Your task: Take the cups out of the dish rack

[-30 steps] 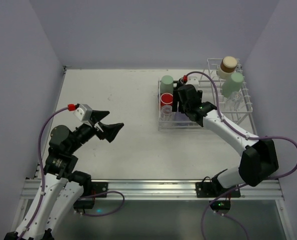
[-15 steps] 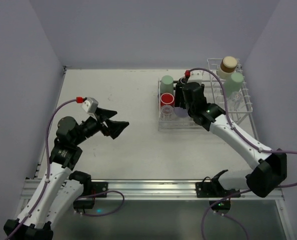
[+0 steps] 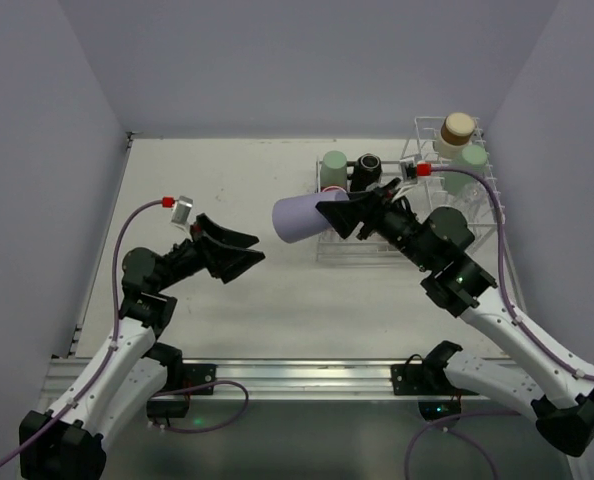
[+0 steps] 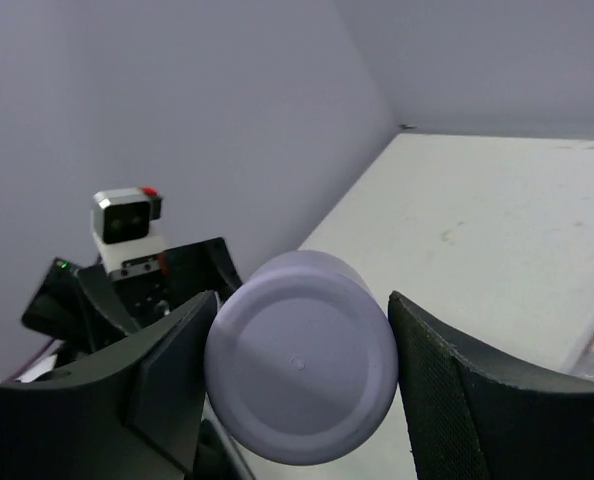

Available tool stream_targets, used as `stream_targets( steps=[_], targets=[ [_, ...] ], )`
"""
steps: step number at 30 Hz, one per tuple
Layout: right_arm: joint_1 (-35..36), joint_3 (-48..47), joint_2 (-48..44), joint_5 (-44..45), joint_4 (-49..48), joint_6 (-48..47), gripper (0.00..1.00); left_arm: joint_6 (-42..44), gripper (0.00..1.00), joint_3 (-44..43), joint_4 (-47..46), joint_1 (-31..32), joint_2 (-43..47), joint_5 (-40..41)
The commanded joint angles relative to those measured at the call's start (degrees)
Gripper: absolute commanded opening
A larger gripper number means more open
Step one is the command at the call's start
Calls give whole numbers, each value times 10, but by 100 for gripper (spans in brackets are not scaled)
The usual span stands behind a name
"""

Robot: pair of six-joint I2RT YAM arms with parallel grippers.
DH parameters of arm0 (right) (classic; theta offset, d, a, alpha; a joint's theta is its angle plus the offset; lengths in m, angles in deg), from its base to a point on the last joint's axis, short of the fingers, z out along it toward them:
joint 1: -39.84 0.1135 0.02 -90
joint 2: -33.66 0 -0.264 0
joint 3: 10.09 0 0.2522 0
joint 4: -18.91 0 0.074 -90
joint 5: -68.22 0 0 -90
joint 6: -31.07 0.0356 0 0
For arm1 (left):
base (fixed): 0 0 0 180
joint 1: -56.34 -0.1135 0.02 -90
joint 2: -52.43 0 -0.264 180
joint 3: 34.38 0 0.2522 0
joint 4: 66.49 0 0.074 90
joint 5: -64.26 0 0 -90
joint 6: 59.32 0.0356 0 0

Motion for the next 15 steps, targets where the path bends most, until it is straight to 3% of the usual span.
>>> stream_targets(
  steps=[1, 7, 10, 11, 12, 14, 15],
  targets=[
    [11, 27, 23, -111, -136, 100, 36, -88, 90, 13, -102, 3, 3, -16],
    [27, 48, 61, -162, -209, 148, 36, -101, 89, 17, -129, 6, 11, -4],
    [39, 53, 89, -167, -229, 165, 36, -107, 83, 19, -145, 6, 2, -3],
    [41, 57, 96, -168, -246, 169, 36, -108, 80, 18, -150, 7, 0, 0],
    [45, 59, 112, -170, -256, 181, 36, -108, 66, 18, -152, 7, -4, 3],
    [49, 63, 128, -176, -282, 191, 36, -107, 48, 18, -159, 7, -10, 16],
    [53, 65, 145, -177, -291, 202, 36, -107, 45, 17, -164, 7, -13, 20]
  ],
)
